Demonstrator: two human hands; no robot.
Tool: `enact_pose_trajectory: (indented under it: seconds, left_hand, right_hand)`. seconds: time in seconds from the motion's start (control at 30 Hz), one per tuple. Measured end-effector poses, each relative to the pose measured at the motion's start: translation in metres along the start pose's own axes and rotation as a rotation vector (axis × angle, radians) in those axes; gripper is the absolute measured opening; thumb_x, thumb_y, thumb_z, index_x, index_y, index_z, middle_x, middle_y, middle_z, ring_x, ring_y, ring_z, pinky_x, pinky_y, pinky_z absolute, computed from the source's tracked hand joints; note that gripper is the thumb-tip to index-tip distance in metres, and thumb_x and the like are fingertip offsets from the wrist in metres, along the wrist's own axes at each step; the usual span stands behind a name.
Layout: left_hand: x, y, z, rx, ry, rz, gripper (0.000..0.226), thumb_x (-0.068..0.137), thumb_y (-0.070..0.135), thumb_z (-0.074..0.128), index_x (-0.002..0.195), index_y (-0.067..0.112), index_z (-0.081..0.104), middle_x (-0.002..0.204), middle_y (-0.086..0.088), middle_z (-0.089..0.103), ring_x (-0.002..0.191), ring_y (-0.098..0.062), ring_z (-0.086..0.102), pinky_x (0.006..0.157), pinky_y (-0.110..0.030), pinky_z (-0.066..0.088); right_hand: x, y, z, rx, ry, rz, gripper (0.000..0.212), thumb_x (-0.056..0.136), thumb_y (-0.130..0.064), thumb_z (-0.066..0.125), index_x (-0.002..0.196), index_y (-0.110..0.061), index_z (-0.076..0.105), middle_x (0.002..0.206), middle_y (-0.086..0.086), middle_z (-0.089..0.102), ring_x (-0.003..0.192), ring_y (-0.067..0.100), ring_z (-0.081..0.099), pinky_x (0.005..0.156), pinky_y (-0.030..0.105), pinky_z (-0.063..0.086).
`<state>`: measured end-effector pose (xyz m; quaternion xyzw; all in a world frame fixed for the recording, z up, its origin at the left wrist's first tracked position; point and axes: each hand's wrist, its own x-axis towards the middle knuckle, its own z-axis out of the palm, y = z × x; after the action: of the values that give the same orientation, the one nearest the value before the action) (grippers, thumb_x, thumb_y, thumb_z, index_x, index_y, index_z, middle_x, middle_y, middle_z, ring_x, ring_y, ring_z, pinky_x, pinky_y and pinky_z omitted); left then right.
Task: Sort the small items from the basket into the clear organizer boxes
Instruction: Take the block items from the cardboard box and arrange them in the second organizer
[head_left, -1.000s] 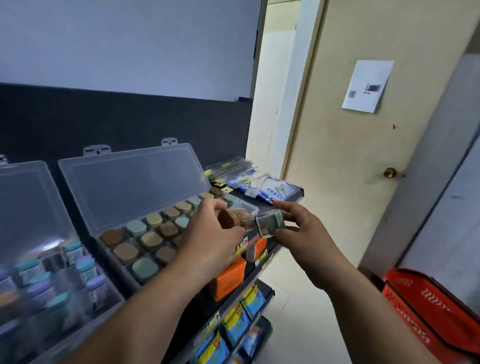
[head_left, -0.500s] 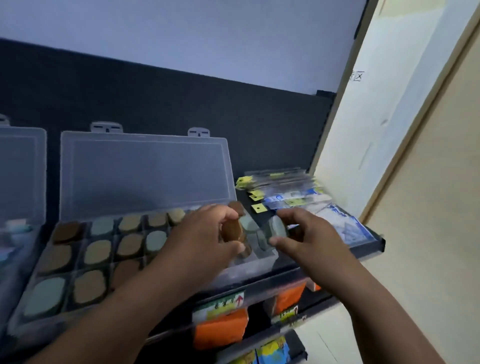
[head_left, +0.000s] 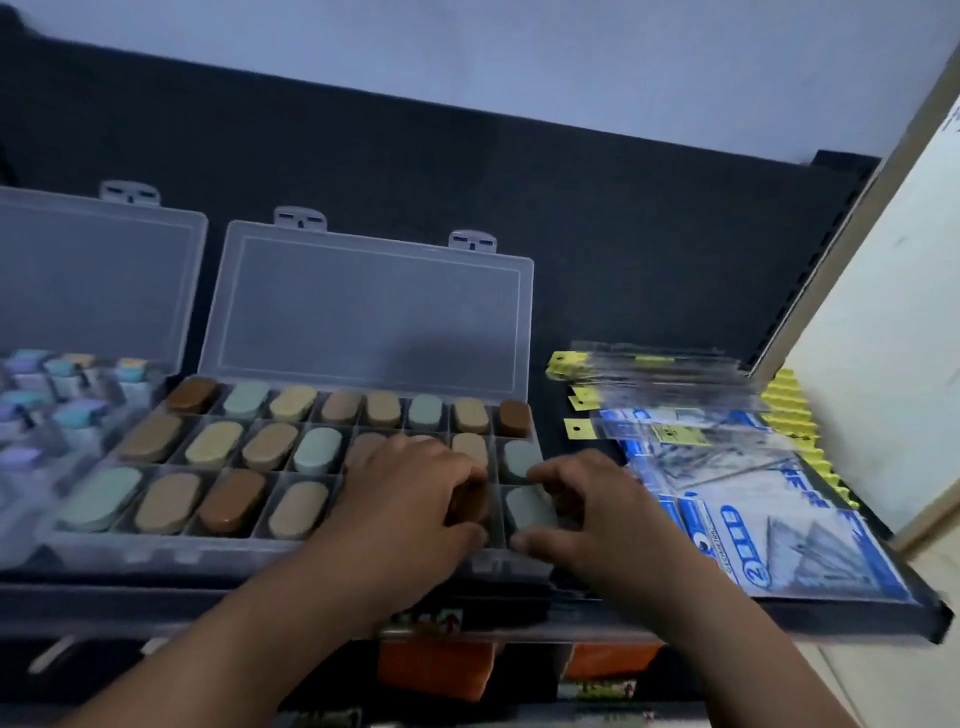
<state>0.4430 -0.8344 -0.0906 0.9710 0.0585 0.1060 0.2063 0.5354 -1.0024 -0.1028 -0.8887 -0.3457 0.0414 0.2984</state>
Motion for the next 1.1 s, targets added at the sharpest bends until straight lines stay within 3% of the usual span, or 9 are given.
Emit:
enact_pose_trajectory:
  seconds: [0.1, 0.2, 0.3, 0.47, 0.7, 0.9, 1.0, 1.1]
  left_hand:
    - [-0.004, 0.002, -0.001, 0.007, -0.004, -0.014, 0.038, 0.087, 0.050, 0.056, 0.123, 0.041, 0.049, 0.115, 0.018, 0.047, 0.111, -0.007, 0.031, 0.094, -0.030, 0.032]
    - [-0.005, 0.004, -0.003, 0.009, 0.039, 0.021, 0.031, 0.091, 0.046, 0.053, 0.121, 0.038, 0.053, 0.114, 0.019, 0.050, 0.108, -0.005, 0.034, 0.094, -0.028, 0.034]
    - [-0.003, 0.005, -0.003, 0.034, 0.030, 0.051, 0.021, 0.094, 0.041, 0.050, 0.112, 0.035, 0.058, 0.108, 0.018, 0.051, 0.104, -0.006, 0.039, 0.092, -0.027, 0.037]
    - [-0.002, 0.004, 0.002, 0.078, 0.009, 0.086, 0.022, 0.095, 0.041, 0.047, 0.111, 0.034, 0.060, 0.107, 0.017, 0.052, 0.102, -0.006, 0.041, 0.091, -0.031, 0.041]
    - [0.000, 0.003, -0.002, 0.085, -0.020, 0.105, 0.025, 0.095, 0.044, 0.045, 0.114, 0.034, 0.058, 0.112, 0.016, 0.051, 0.105, -0.006, 0.038, 0.094, -0.029, 0.037]
    - [0.027, 0.000, -0.016, 0.025, 0.034, 0.032, 0.026, 0.096, 0.033, 0.048, 0.119, 0.027, 0.058, 0.116, 0.009, 0.054, 0.105, -0.009, 0.047, 0.094, -0.029, 0.041]
    - [0.047, 0.000, -0.017, 0.073, -0.021, 0.004, 0.019, 0.096, 0.027, 0.048, 0.105, 0.021, 0.063, 0.103, 0.003, 0.058, 0.094, -0.013, 0.052, 0.084, -0.029, 0.045]
    - [0.055, -0.002, -0.009, 0.128, -0.092, 0.026, 0.015, 0.094, 0.028, 0.050, 0.089, 0.019, 0.061, 0.095, 0.001, 0.056, 0.087, -0.016, 0.052, 0.076, -0.031, 0.045]
  right_hand:
    - [-0.002, 0.001, -0.002, 0.014, 0.003, -0.059, 0.043, 0.076, -0.046, 0.074, 0.114, -0.035, 0.057, 0.103, -0.021, 0.048, 0.096, -0.008, 0.049, 0.081, 0.009, 0.040]
    - [-0.001, 0.002, -0.001, -0.029, 0.047, -0.153, 0.027, 0.086, -0.034, 0.067, 0.112, -0.028, 0.063, 0.097, -0.022, 0.048, 0.092, -0.009, 0.048, 0.077, 0.003, 0.034]
    - [0.002, 0.003, 0.002, -0.108, 0.057, -0.208, 0.028, 0.091, -0.030, 0.060, 0.119, -0.026, 0.063, 0.101, -0.018, 0.048, 0.097, -0.003, 0.045, 0.081, 0.006, 0.030]
    - [0.002, 0.001, 0.003, -0.184, 0.041, -0.190, 0.032, 0.094, -0.036, 0.054, 0.125, -0.029, 0.059, 0.107, -0.009, 0.049, 0.102, 0.006, 0.046, 0.084, 0.015, 0.033]
    - [-0.001, -0.007, 0.000, -0.201, 0.079, -0.116, 0.022, 0.090, -0.043, 0.057, 0.105, -0.026, 0.060, 0.097, -0.012, 0.048, 0.094, 0.005, 0.046, 0.081, 0.020, 0.038]
    - [0.031, 0.001, -0.011, -0.158, 0.160, -0.067, 0.024, 0.091, -0.029, 0.061, 0.113, -0.022, 0.066, 0.103, -0.005, 0.056, 0.099, 0.012, 0.053, 0.083, 0.021, 0.038]
    - [0.047, 0.005, -0.007, -0.142, 0.102, -0.038, 0.030, 0.090, -0.029, 0.063, 0.119, -0.023, 0.065, 0.107, -0.002, 0.055, 0.102, 0.014, 0.053, 0.088, 0.026, 0.041]
    - [0.051, 0.010, 0.001, -0.167, 0.041, -0.015, 0.032, 0.090, -0.031, 0.063, 0.121, -0.024, 0.064, 0.104, -0.001, 0.052, 0.097, 0.014, 0.051, 0.083, 0.026, 0.040]
